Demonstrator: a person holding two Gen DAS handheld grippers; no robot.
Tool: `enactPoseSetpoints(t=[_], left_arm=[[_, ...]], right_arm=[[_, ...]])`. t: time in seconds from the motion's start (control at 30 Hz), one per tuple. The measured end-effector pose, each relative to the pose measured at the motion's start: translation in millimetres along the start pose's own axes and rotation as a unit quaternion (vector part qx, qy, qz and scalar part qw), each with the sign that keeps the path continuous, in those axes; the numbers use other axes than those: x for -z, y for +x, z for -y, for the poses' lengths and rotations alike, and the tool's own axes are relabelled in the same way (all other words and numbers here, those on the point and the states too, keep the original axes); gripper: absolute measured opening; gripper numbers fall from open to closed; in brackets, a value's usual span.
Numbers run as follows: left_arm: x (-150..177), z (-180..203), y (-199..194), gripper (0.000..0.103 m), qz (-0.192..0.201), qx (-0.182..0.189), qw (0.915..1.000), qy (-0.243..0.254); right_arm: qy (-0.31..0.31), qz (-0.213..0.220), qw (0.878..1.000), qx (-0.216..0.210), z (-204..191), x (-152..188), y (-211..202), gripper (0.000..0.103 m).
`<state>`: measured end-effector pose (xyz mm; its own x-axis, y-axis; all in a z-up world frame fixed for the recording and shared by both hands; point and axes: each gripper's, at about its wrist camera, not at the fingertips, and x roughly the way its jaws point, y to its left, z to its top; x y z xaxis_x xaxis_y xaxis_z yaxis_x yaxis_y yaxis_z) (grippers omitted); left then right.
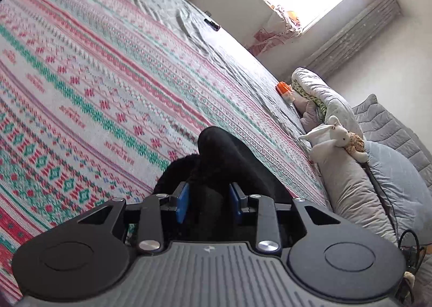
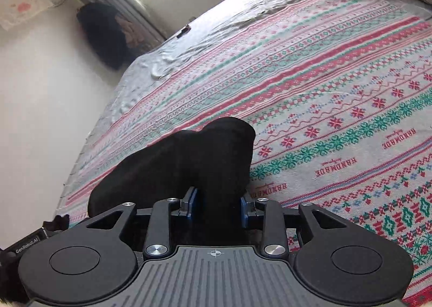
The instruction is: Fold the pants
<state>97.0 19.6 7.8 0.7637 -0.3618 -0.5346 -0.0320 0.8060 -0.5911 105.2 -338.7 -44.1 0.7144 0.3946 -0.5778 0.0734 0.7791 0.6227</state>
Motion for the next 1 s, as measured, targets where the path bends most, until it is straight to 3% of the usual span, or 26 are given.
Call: enactPoseSetpoints(t=[0.17,0.27,0.47,0.57,0.7,0.77,0.87,0.93,1.0], left_arm=[[-5,10,-34,0.063,0.047,-0.023,0.9943,0.093],[5,27,-44,0.063,0.052,-0.018,0.9886,0.141],[53,53,-42,0.063,0.035,-0.021,0.9632,0.266],[71,44,-35,0.063,0.007,-0.044,0.9582,0.282],[88,38,-44,0.064,0.007,-0.068,0.9548,0.289],[99,43,-54,0.065,0.006,-0.090,0.9489,0.302],[114,50,-66,0.075,0.002,-0.117,0.9444,0.307],[121,56,-72,0.091,-0.002,-0.140,0.9452,0.295],[126,61,-73,0.097,-0.013,-0.159,0.9475,0.277]], right_arm=[[-0.056,0.026,0.998,0.024,-16,1,-21,0.054],[-0.117,0.035,0.992,0.032,-36,14,-40,0.055],[-0.203,0.008,0.979,0.032,-59,56,-60,0.055],[-0.243,-0.022,0.969,0.047,-67,75,-62,0.055],[-0.283,-0.054,0.954,0.076,-66,97,-59,0.058],[-0.278,-0.058,0.956,0.073,-63,97,-65,0.059],[-0.244,-0.074,0.965,0.062,-52,88,-76,0.064],[-0.234,-0.074,0.967,0.066,-45,84,-85,0.068],[-0.233,-0.067,0.967,0.081,-39,83,-95,0.069]])
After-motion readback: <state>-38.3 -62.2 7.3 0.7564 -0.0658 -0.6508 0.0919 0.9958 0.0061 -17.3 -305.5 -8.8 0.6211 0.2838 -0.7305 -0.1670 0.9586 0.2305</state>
